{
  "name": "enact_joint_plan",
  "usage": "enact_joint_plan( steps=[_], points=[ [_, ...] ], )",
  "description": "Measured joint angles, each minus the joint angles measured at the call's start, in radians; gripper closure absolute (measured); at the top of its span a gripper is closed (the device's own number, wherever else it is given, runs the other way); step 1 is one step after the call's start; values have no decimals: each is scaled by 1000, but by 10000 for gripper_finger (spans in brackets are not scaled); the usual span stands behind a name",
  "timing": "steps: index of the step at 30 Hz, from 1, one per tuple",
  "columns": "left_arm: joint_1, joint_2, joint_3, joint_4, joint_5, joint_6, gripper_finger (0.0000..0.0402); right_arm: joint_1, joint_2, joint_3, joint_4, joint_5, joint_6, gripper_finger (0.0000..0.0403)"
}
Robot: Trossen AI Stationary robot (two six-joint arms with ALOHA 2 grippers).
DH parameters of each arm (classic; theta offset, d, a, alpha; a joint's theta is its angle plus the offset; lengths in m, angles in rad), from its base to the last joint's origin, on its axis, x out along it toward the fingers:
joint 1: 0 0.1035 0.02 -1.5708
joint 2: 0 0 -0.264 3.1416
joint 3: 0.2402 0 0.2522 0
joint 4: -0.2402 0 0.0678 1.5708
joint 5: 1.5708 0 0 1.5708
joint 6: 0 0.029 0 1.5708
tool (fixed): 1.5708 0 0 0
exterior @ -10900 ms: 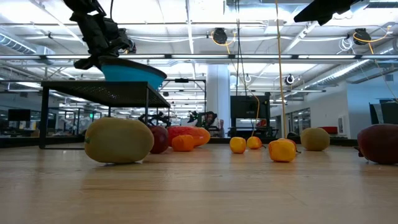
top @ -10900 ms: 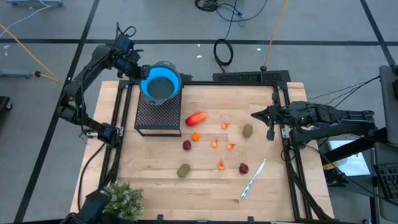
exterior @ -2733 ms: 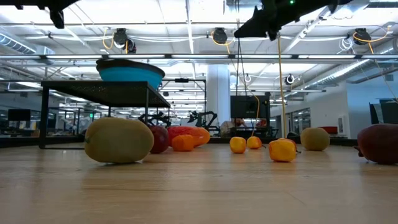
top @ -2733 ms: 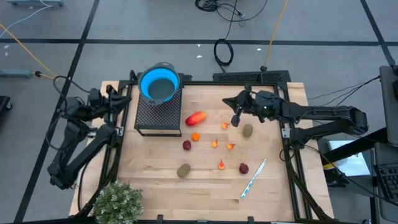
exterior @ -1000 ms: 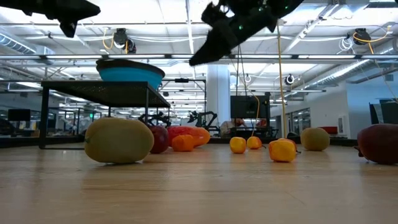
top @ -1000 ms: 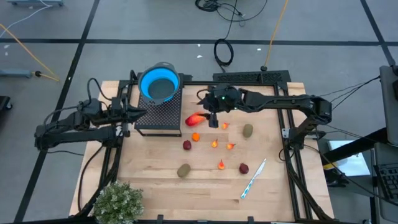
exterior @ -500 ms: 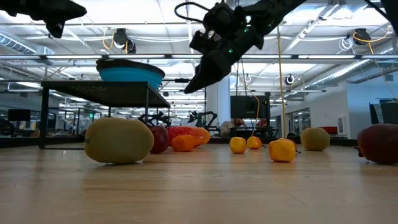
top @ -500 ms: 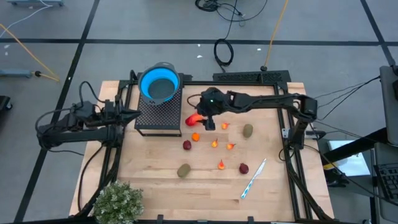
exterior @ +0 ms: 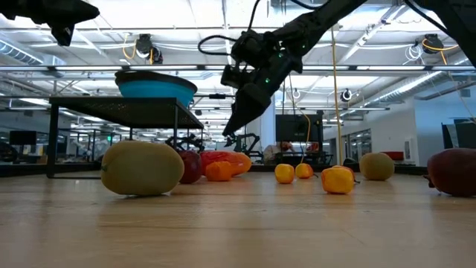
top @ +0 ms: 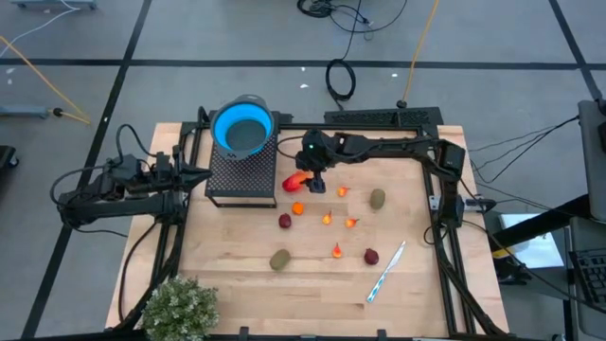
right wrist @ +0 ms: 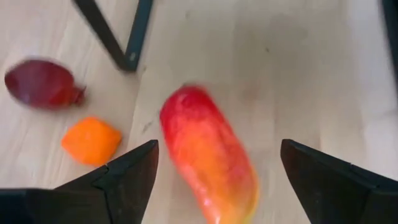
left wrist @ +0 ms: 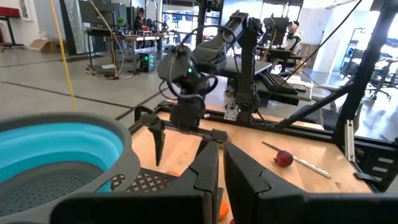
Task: Pick & Place Fruit
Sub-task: Put the mango into the blue strainer bowl on the shelf
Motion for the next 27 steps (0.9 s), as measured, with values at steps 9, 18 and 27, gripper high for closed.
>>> enact_joint_plan(
  steps=[9,18,27],
  points=[
    [0,0,0,4,1,-13,378,-14,39,4,16,-27,35,69],
    [0,1,0,30,9,-19,378,-30,82,-2,-30,-24,97,69],
    [0,1,0,31,18,-21,378,-8,110,-1,-41,12,116,69]
  ],
)
